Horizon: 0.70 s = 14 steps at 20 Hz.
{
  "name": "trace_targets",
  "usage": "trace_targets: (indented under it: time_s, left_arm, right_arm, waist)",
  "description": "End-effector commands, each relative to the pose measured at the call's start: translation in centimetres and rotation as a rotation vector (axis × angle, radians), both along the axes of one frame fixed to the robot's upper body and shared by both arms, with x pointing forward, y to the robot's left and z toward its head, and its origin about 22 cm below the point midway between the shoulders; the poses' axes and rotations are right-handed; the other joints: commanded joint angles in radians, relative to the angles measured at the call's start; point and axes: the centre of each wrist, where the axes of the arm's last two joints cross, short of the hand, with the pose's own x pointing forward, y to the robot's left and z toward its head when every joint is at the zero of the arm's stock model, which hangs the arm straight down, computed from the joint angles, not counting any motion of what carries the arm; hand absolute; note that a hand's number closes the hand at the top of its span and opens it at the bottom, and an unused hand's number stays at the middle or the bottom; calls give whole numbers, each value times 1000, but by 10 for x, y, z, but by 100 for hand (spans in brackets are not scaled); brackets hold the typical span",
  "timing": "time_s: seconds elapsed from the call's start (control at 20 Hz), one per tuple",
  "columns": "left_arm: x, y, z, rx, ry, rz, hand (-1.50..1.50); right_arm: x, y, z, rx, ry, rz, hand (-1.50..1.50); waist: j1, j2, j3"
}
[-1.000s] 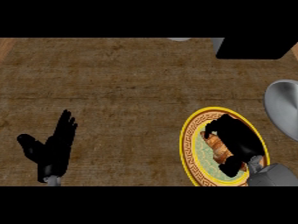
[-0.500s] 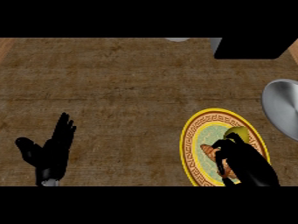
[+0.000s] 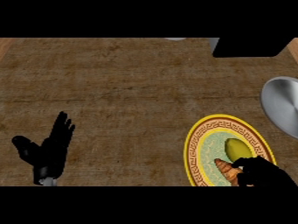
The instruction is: Pick the croissant from the plate and place it in the pan
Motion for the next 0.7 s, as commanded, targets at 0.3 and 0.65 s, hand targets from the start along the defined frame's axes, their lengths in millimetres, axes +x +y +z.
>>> trace_targets:
  time_s: [0.3, 0.65]
  left_arm:
    - [-9, -12, -14, -31, 38, 2, 0]
    - [-10, 15, -14, -10, 31, -22, 0]
  right_arm:
    - [-29, -13, 75, 202, -347, -212, 150]
    - [-1, -42, 95, 287, -320, -305, 150]
  waist:
    - [3, 8, -2]
    - [19, 12, -3]
